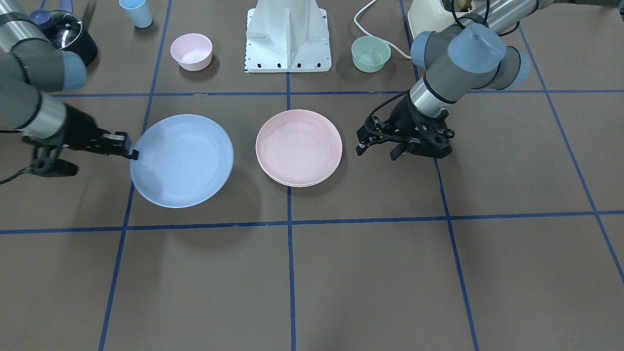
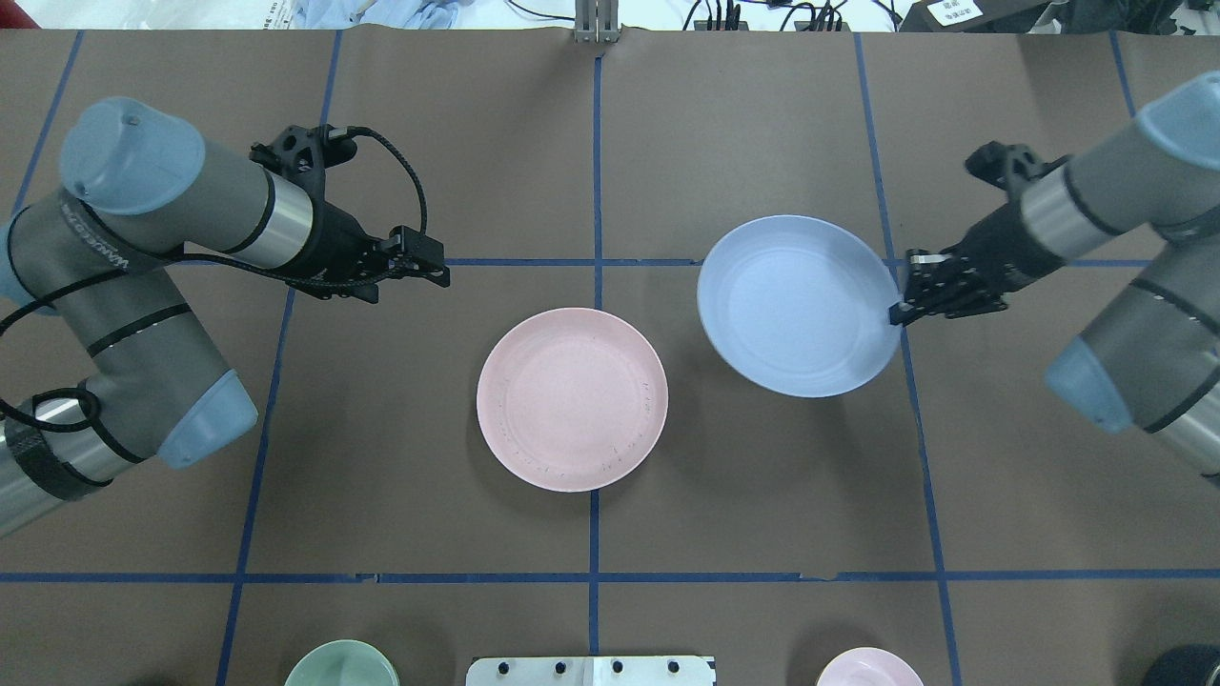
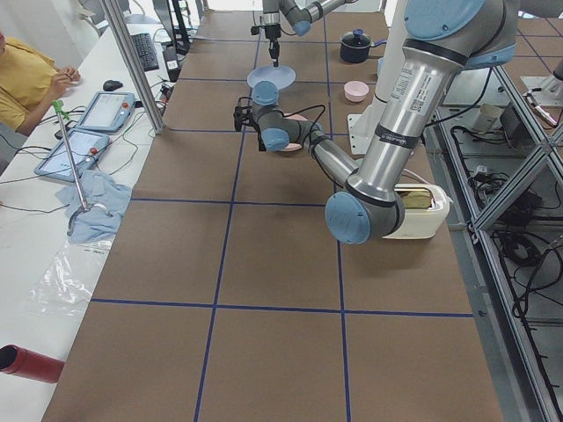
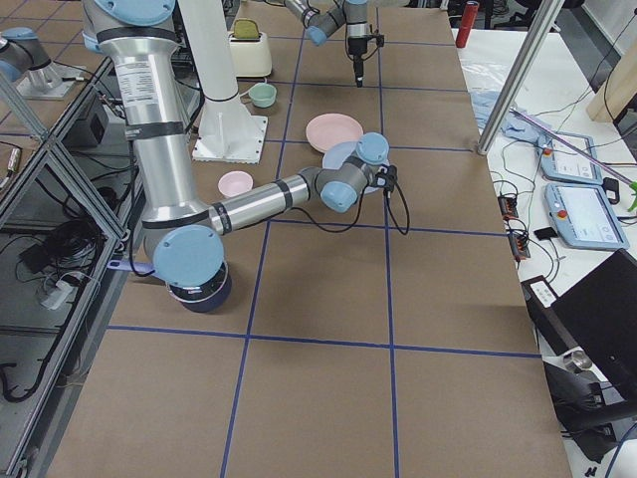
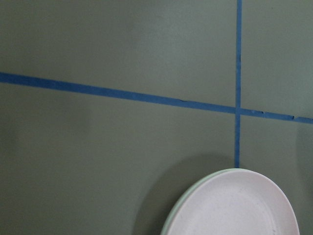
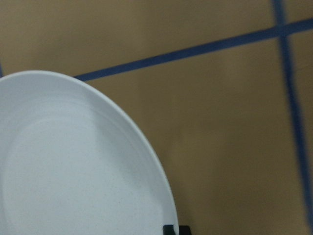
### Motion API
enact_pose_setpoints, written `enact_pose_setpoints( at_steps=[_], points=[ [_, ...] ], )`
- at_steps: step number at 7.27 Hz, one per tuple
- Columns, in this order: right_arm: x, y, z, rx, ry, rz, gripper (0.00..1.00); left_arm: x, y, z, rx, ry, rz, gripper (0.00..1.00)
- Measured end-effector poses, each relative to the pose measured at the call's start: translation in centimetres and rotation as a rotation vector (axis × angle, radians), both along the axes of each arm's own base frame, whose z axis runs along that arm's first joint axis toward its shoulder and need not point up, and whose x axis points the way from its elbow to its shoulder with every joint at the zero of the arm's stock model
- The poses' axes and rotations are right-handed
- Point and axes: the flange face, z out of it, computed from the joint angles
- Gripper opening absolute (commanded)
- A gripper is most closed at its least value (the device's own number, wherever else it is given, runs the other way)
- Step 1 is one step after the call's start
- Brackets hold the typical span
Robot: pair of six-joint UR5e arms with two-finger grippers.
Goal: Stack three plates with pink and blue
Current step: 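Carry the light blue plate with the right gripper onto the pink plate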
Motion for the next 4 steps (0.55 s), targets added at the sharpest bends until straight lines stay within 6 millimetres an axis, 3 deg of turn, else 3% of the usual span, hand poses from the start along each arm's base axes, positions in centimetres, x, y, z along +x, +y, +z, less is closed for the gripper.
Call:
enact_pose_setpoints(
  at_steps=[1, 2, 3, 4],
  points=[
    [-6.5, 3.0, -4.9, -0.034, -0.016, 0.040, 0.00, -1.2, -0.9, 0.9, 0.014, -0.014, -0.006, 0.99],
    [-11.9, 6.5, -8.3, -0.062, -0.030, 0.076, 0.00, -2.1, -1.6, 1.6, 0.012, -0.019, -0.004, 0.99],
    [-15.3, 9.3, -10.2, -0.073, -0.036, 0.096, 0.00, -2.5, -2.1, 2.0, 0.005, -0.019, 0.000, 0.99],
    [-16.7, 10.5, -10.8, -0.076, -0.039, 0.103, 0.00, -2.7, -2.4, 2.2, 0.002, -0.019, 0.002, 0.99]
  ],
)
